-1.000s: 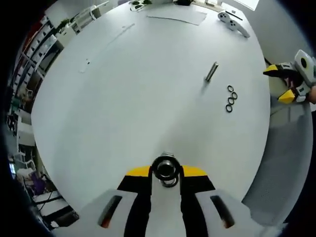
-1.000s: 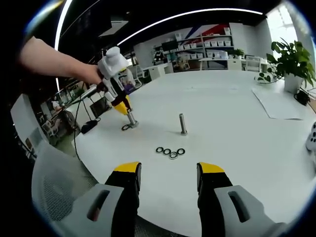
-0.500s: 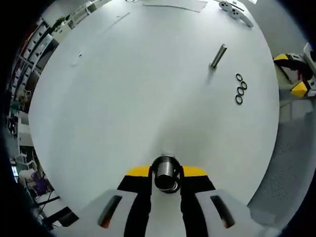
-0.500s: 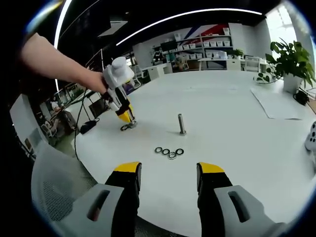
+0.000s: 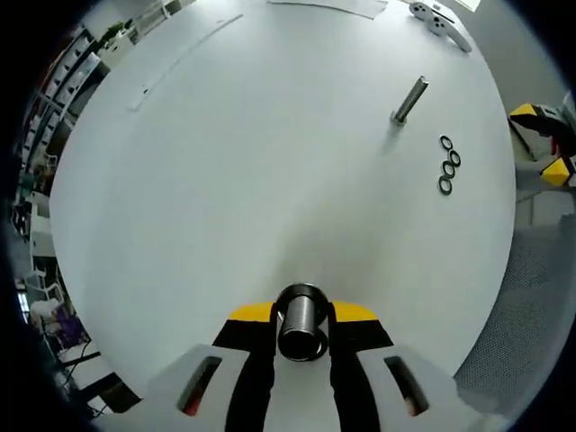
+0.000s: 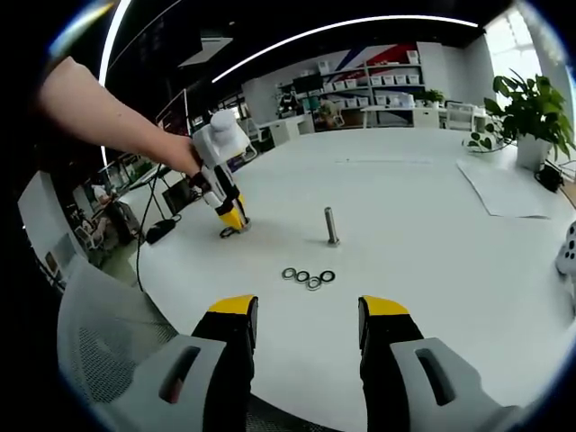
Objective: Place the washer onto the threaded stud by aligning its center hole with the stud, sliding it down to the base, and recovering from edge contact or off-axis alignment until the washer reaches the visible bottom stop.
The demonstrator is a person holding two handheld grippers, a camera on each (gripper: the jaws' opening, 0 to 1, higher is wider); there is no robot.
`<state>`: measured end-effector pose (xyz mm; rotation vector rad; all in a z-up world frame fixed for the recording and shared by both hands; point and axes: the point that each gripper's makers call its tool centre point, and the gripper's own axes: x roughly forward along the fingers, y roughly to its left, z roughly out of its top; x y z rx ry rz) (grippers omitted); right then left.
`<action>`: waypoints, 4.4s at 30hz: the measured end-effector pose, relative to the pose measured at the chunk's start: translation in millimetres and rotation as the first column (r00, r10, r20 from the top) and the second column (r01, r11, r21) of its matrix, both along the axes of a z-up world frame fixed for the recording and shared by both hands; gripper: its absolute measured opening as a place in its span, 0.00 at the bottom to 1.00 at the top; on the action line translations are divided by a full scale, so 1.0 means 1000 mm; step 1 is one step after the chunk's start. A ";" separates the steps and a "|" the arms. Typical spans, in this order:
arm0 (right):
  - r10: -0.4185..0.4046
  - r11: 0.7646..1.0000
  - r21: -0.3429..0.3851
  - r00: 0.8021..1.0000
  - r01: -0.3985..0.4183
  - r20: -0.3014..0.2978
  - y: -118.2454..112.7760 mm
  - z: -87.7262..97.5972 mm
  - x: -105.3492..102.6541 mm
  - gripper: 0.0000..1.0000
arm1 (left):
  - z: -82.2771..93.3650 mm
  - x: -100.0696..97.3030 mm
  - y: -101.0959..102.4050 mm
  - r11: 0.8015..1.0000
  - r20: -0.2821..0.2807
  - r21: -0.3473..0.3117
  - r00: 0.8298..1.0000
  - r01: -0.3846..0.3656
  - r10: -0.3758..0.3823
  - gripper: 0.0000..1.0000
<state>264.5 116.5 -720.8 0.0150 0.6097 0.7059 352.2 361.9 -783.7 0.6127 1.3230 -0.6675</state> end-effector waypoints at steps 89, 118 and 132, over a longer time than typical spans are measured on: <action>0.013 1.000 -0.008 1.000 -0.013 -0.005 0.001 -0.002 -0.002 0.47 | -0.014 -0.045 0.040 0.973 0.005 -0.054 0.974 -0.226 0.226 0.25; 0.001 1.000 -0.007 1.000 -0.001 -0.004 -0.001 -0.002 0.000 0.47 | -0.013 -0.051 0.039 0.962 0.012 -0.038 0.962 -0.272 0.273 0.18; 0.005 1.000 -0.009 1.000 -0.005 -0.004 0.000 -0.002 -0.001 0.47 | 0.012 -0.041 0.043 0.954 0.043 -0.083 0.955 -0.288 0.292 0.18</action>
